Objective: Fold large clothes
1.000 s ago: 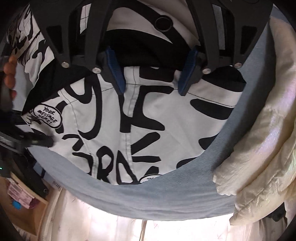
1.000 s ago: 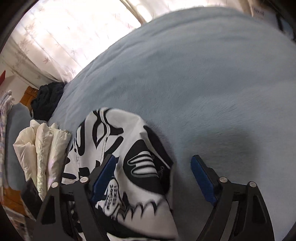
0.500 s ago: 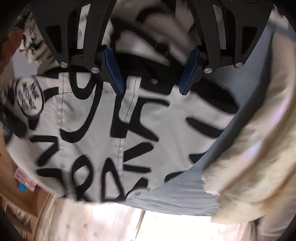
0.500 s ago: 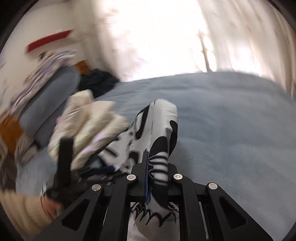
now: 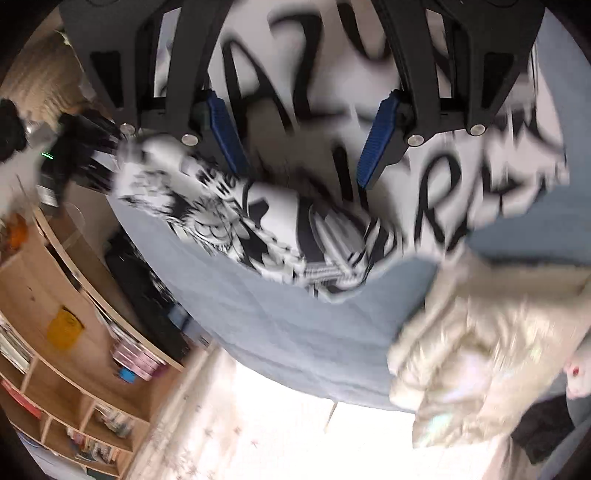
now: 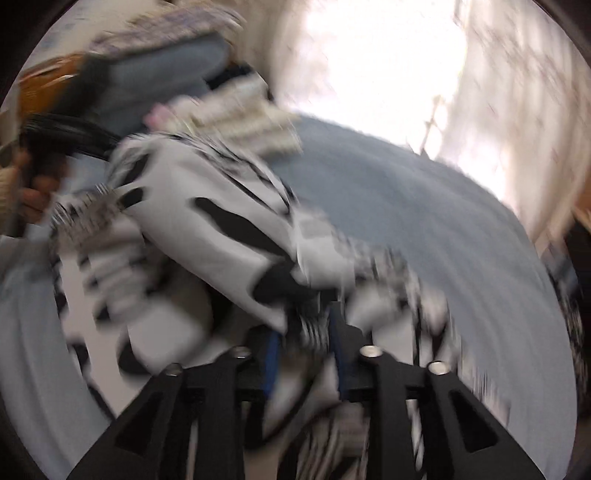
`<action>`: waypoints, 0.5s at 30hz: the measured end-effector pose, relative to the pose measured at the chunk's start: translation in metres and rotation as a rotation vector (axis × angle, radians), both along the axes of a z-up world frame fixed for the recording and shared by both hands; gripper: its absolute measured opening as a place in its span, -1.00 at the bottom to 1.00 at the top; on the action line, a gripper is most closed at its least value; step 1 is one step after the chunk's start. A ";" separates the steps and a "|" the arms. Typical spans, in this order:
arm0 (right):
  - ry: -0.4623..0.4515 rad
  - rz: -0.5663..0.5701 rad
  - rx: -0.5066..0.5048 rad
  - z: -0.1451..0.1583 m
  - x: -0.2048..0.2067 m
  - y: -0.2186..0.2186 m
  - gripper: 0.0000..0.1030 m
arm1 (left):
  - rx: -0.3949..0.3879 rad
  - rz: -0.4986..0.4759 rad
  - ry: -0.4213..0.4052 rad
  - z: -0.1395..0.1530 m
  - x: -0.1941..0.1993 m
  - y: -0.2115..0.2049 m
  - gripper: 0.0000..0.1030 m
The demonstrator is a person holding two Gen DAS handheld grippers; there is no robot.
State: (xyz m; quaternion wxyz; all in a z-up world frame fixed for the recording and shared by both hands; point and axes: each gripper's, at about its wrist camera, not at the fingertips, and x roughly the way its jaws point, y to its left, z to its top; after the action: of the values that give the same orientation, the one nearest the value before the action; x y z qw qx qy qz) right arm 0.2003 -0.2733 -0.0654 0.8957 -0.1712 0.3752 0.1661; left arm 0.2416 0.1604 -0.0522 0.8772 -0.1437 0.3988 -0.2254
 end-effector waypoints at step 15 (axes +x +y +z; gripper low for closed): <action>0.197 -0.246 0.652 0.002 -0.076 0.045 0.59 | -0.177 -0.005 0.135 -0.026 -0.021 -0.003 0.35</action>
State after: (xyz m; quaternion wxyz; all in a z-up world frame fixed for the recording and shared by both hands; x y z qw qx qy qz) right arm 0.1240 -0.2278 -0.0630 0.8762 0.1866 0.4047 0.1837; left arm 0.2210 0.1572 -0.0780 0.8317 -0.2344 0.4358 -0.2516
